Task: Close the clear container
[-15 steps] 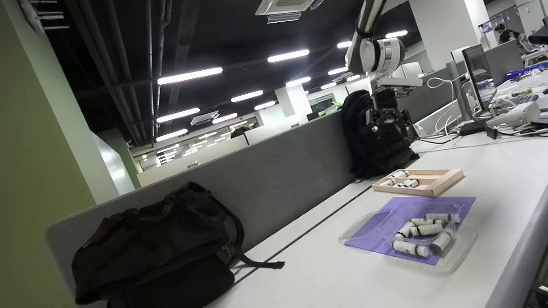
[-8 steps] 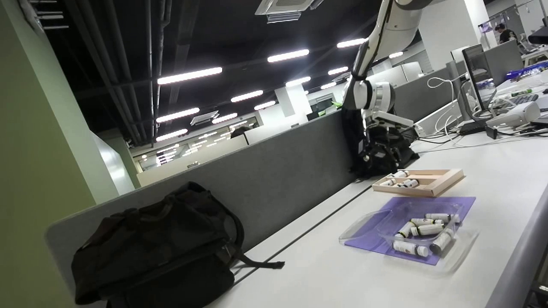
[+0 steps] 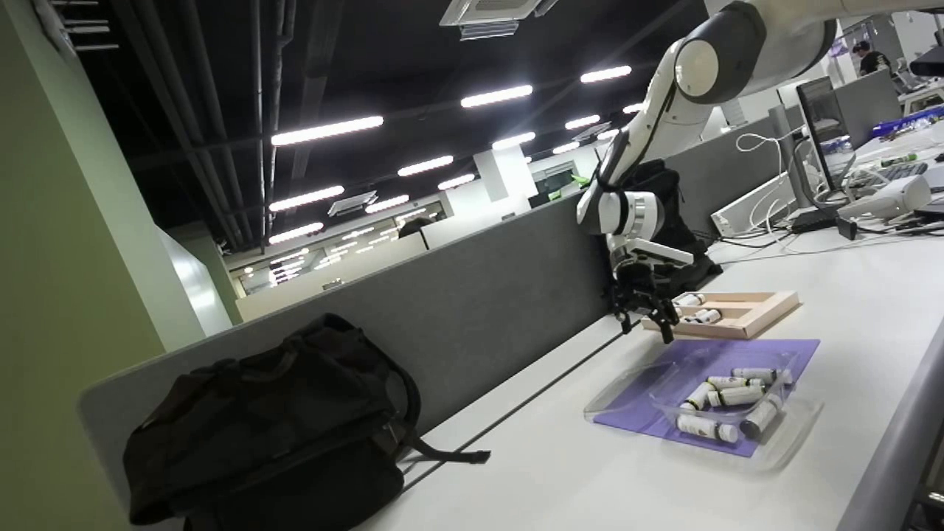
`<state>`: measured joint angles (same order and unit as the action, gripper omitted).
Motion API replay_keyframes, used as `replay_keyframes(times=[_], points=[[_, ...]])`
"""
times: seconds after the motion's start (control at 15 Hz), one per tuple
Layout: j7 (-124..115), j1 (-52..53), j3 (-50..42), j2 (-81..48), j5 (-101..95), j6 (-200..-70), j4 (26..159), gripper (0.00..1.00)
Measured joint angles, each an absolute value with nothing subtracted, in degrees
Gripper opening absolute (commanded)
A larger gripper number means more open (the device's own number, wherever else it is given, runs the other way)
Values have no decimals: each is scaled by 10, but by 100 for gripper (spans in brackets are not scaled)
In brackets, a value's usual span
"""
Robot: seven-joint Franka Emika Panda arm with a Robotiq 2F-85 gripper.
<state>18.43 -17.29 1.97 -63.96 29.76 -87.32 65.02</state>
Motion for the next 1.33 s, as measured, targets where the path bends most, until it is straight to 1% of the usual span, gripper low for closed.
replay_keyframes(times=[0.47,1.33], points=[[127,-169,29,-730,264,-816,508,100],[109,-180,48,-815,251,-765,404,100]])
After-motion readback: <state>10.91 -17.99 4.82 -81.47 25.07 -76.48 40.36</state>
